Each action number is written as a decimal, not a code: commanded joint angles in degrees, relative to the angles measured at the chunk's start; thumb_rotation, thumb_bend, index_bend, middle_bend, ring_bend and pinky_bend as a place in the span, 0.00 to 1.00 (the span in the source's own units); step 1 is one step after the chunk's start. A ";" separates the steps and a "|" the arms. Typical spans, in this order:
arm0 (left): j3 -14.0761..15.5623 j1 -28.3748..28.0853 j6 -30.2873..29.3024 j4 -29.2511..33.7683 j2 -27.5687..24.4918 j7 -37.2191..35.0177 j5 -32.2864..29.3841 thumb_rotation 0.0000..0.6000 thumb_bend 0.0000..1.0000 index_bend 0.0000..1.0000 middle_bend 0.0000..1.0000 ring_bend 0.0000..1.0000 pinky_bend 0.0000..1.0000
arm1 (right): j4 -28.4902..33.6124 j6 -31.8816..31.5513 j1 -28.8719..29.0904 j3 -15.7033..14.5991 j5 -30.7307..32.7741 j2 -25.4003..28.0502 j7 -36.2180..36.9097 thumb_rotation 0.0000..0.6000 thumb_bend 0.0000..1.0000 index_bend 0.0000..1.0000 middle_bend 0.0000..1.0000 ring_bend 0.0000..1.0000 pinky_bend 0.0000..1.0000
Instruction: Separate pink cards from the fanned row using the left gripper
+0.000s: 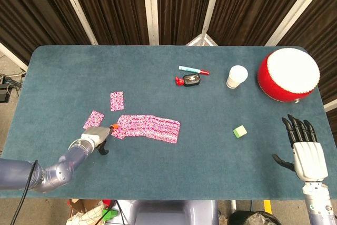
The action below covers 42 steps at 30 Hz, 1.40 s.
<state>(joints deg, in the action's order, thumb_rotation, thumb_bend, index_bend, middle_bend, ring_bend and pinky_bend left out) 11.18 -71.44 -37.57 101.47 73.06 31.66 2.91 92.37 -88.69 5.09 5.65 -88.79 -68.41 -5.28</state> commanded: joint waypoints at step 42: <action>12.25 -7.63 -3.01 12.84 -2.17 1.25 3.50 1.00 0.48 0.07 0.75 0.61 0.68 | -0.33 -0.49 0.36 0.14 -0.05 -0.46 -0.89 1.00 0.13 0.08 0.07 0.10 0.07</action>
<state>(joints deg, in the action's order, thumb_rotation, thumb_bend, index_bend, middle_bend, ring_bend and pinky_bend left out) 23.20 -78.81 -40.24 113.86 71.00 32.84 6.31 92.05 -89.18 5.44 5.80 -88.83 -68.87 -6.16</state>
